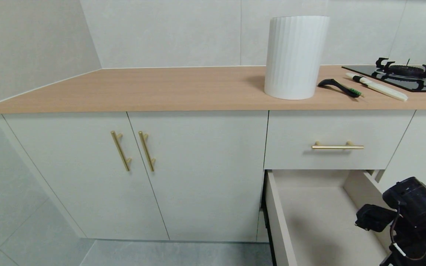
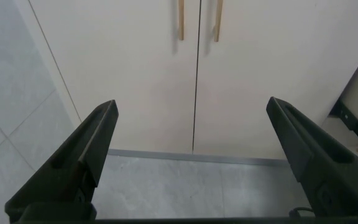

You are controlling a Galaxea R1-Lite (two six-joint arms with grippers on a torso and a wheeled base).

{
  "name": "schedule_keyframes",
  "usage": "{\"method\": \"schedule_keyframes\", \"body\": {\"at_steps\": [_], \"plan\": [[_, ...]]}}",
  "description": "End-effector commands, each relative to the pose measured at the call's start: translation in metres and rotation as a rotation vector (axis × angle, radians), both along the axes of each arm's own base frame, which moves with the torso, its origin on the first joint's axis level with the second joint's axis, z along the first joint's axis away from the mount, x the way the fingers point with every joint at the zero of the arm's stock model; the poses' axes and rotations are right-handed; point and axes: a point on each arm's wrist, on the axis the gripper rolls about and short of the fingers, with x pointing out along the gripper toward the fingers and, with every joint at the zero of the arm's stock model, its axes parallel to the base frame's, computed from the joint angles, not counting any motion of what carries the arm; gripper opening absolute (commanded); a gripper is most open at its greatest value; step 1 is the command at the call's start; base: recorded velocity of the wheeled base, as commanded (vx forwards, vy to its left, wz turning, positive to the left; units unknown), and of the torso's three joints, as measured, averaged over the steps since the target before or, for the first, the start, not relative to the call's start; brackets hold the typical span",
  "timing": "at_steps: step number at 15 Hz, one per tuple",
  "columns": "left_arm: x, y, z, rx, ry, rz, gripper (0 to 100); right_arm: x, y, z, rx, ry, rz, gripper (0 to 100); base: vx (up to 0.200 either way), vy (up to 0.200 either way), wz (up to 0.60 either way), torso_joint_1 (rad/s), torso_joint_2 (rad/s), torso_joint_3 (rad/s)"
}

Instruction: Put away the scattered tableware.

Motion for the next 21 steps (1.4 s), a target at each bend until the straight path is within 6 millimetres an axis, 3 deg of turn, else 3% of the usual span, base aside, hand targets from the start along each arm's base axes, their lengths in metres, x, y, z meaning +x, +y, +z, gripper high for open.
{"method": "schedule_keyframes", "body": {"at_steps": [1,4,7,15,21], "plan": [[0.0,0.0,0.0,0.0,0.0,0.001,100,0.016,0.002,0.013,0.035,-0.07,-0.056,100,0.0,0.0,0.0,0.0,0.0,0.0],[0.0,0.0,0.0,0.0,0.0,0.001,100,0.037,0.005,0.041,0.196,-0.189,-0.302,100,0.0,0.0,0.0,0.0,0.0,0.0],[0.0,0.0,0.0,0.0,0.0,0.001,100,0.044,-0.002,0.056,0.31,-0.23,-0.347,100,0.0,0.0,0.0,0.0,0.0,0.0],[0.0,0.0,0.0,0.0,0.0,0.001,100,0.048,-0.004,0.058,0.332,-0.272,-0.351,100,0.0,0.0,0.0,0.003,-0.01,-0.003],[0.0,0.0,0.0,0.0,0.0,0.001,100,0.048,-0.004,0.056,0.328,-0.268,-0.353,100,0.0,0.0,0.0,0.114,-0.33,-0.263]]}}
